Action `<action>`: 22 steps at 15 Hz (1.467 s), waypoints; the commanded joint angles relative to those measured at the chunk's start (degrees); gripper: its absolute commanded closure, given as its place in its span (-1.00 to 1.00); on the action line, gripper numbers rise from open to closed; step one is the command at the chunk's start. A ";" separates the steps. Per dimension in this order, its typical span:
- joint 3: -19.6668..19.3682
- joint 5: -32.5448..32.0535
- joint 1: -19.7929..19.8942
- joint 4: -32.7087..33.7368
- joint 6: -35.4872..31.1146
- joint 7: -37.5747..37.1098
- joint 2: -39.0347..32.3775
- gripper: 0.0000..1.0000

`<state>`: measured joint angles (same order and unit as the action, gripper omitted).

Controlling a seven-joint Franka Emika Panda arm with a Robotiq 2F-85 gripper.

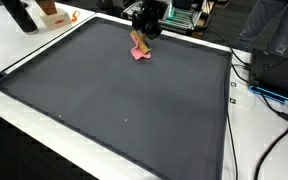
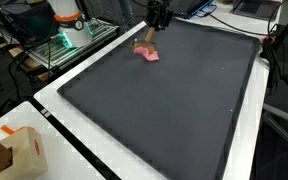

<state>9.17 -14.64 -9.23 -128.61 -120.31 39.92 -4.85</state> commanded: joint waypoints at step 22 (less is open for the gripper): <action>0.72 15.93 0.93 -8.91 -31.02 3.57 2.00 0.52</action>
<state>9.11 0.15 -7.67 -135.94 -146.07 44.99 -2.67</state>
